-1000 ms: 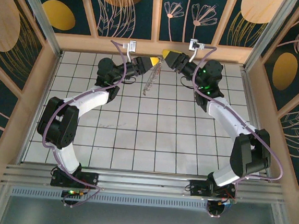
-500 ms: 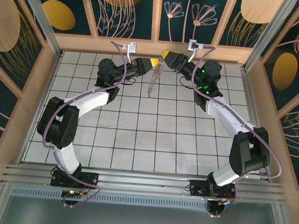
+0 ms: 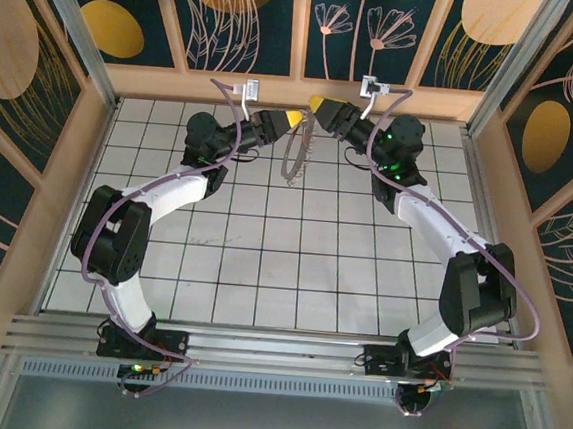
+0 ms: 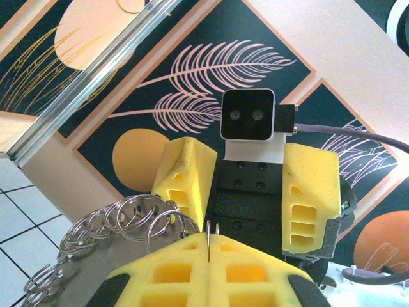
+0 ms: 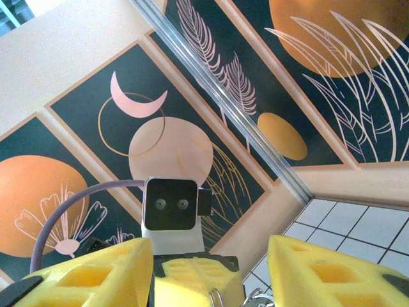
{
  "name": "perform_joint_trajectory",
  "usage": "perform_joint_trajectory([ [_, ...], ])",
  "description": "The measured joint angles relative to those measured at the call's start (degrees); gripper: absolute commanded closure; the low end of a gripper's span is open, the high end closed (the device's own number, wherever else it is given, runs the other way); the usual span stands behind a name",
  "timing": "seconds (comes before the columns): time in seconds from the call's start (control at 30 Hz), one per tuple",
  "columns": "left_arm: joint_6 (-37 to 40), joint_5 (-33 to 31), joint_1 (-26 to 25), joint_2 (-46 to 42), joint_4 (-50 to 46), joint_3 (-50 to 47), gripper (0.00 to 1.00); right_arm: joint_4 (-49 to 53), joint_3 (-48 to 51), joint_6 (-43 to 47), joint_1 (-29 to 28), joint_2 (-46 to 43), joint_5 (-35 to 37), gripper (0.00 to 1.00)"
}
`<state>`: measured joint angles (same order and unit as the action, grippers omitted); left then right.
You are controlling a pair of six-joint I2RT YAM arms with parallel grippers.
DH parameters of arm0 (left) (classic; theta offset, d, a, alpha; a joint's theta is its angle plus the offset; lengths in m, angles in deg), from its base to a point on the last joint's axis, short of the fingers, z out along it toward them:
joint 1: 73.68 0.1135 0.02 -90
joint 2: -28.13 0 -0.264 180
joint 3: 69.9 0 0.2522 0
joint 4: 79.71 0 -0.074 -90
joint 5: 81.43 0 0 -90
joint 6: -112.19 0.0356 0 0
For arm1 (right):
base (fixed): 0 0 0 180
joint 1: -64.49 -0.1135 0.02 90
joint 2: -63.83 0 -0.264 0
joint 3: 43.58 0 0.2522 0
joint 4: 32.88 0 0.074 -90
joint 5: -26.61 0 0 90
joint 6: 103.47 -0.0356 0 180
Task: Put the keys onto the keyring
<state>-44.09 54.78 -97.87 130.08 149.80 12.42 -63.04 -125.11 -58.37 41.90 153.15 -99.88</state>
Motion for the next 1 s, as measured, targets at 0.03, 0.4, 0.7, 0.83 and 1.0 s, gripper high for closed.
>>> perform_joint_trajectory([
  [0.03, 0.0, 0.0, 0.0, 0.0, 0.0, 0.0, 1.00, 0.0, 0.0, 0.0, 0.0, 0.0, -0.1, 0.50],
  [0.4, -0.4, 0.0, 0.3, 0.0, 0.8, 0.0, 1.00, -0.1, 0.4, 0.2, 0.0, 0.7, -1.1, 0.51],
  [0.7, -2.9, -0.2, 0.3, 0.0, 3.2, -1.0, 1.00, -4.3, 3.5, -1.1, 0.0, 0.7, -1.0, 0.53],
  [0.83, -3.7, -0.2, 0.3, 0.2, 4.0, -1.0, 1.00, -6.1, 4.5, -2.0, 0.0, 0.7, -1.1, 0.57],
  [1.0, -4.1, -0.2, 0.3, 0.2, 4.2, -1.0, 1.00, -9.5, 4.7, -3.9, 0.0, 0.7, -1.3, 0.64],
])
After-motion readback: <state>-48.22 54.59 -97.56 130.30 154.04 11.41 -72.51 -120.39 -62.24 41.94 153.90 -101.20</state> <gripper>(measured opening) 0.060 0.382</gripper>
